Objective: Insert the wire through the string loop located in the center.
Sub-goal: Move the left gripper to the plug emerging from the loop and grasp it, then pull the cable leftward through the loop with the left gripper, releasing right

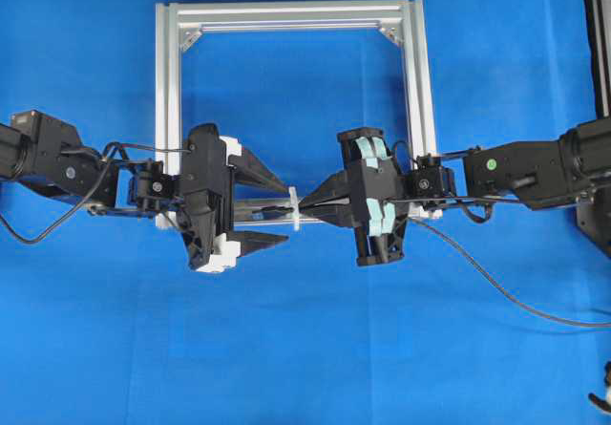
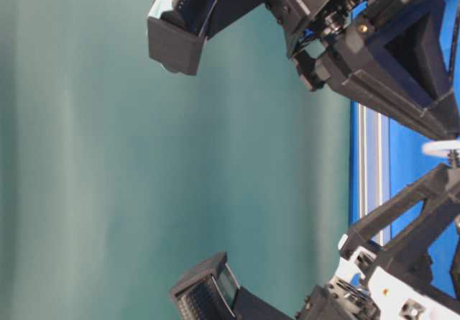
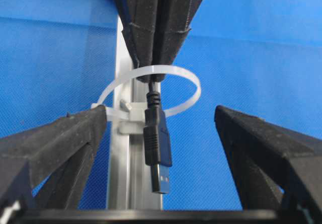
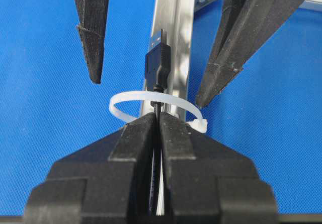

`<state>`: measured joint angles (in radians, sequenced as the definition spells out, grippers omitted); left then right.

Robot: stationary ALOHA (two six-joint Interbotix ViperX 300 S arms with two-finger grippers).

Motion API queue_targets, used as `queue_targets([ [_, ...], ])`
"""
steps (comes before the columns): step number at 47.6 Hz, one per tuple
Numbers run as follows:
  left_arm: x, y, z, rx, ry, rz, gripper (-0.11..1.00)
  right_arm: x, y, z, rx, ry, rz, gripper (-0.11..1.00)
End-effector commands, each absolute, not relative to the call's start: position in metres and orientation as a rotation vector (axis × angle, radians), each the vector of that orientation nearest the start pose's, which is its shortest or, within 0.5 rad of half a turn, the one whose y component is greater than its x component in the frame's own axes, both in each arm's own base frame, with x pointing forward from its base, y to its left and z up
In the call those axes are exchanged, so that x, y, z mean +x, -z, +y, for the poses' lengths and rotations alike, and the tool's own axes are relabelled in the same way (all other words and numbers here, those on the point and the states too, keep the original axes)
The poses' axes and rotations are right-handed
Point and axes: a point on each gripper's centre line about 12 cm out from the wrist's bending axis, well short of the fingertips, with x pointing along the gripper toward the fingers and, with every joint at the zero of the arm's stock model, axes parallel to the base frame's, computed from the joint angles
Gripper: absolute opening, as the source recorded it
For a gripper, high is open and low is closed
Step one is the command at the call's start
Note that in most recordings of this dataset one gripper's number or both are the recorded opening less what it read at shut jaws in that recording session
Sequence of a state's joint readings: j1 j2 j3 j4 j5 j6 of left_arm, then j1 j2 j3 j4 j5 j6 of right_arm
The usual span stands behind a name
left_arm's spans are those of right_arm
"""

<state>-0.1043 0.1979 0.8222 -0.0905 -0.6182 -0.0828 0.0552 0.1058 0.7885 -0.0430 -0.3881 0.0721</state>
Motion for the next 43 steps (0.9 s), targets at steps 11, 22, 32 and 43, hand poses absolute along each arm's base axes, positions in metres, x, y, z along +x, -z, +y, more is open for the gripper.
queue_targets([
  [11,0.3828,-0.1131,-0.0348,-0.126,0.023,0.407,0.82,0.3849,-0.1374,0.0244,0.023,-0.065,0.472,-0.02],
  [22,0.3822,-0.1117,-0.0283,-0.128,0.006,0.422,0.18,0.3849,-0.1374,0.025,0.023,-0.066,0.472,-0.02],
  [32,0.3841,-0.1135,-0.0279,-0.129,0.005,0.414,0.07,0.3853,-0.1378,0.0262,0.025,-0.069,0.471,-0.02],
  [43,0.3831,-0.1125,-0.0278,-0.128,0.005,0.419,0.07,0.3858,-0.1379,0.0262,0.027,-0.069,0.47,-0.02],
])
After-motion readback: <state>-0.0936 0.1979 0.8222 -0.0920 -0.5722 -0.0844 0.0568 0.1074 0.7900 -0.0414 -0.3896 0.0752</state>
